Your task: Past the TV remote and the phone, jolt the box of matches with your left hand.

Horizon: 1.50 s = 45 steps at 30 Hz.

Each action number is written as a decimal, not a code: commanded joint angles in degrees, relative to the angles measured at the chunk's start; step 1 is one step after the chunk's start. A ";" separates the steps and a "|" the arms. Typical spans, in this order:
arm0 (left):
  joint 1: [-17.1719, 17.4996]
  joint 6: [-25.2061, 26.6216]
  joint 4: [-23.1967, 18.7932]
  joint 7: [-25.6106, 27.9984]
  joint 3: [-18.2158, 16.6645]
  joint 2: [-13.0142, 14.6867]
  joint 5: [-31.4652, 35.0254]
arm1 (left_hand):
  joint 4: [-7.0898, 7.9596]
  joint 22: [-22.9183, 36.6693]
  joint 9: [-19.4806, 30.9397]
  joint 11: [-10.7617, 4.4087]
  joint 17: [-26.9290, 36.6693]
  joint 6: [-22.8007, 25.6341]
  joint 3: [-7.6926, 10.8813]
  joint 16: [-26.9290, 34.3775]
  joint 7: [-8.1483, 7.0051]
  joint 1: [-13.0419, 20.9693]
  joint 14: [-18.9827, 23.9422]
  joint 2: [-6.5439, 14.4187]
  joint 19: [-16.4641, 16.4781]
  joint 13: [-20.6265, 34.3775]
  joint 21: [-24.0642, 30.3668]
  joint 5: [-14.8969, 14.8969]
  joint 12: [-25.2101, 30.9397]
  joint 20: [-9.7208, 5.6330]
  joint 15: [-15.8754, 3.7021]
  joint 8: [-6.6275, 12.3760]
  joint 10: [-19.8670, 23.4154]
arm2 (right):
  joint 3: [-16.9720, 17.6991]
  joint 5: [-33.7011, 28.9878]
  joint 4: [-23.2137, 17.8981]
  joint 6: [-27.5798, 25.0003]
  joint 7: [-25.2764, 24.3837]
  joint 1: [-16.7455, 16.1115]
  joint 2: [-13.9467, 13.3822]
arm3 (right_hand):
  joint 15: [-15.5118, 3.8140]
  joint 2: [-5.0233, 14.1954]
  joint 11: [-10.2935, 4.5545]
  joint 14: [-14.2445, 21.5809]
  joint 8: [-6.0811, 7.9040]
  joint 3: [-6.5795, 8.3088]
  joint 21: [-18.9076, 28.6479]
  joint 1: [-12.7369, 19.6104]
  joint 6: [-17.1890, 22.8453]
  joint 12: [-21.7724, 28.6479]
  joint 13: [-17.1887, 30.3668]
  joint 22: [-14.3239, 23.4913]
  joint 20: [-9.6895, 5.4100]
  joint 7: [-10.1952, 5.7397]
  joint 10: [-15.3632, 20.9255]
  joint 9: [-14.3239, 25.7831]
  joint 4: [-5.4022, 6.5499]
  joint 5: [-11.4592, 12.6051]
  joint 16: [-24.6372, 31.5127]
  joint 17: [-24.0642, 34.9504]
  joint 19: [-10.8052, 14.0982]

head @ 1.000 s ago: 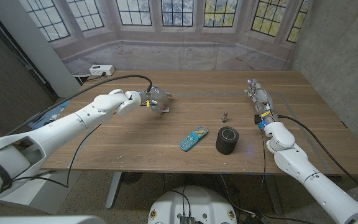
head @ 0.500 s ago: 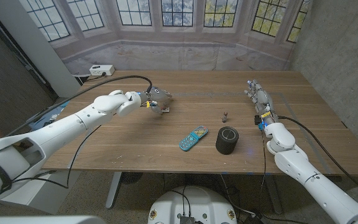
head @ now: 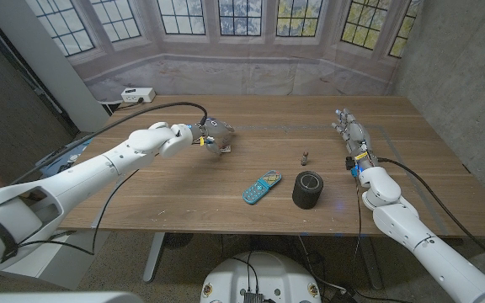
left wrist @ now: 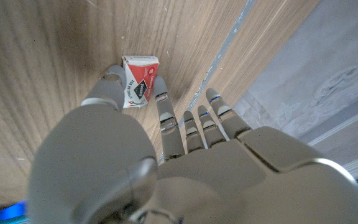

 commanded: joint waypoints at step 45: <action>0.78 -0.13 -2.74 2.28 -2.16 0.25 -1.94 | 0.21 0.28 1.88 0.21 0.13 1.04 -1.02 -0.02 -0.28 2.44 0.95 1.82 0.76 0.28 0.11 0.41 -0.75 -0.14 0.15 1.39 1.43 | -0.42 -0.66 -0.87 -0.62 -0.52 0.50 -0.02 | -1.62 -0.21 -0.03 0.79 -0.11 1.11 0.14 -1.02 0.77 -0.05 0.12 0.16 -3.81 -0.11 0.59 0.14 0.43 0.13 -0.16 0.05 0.63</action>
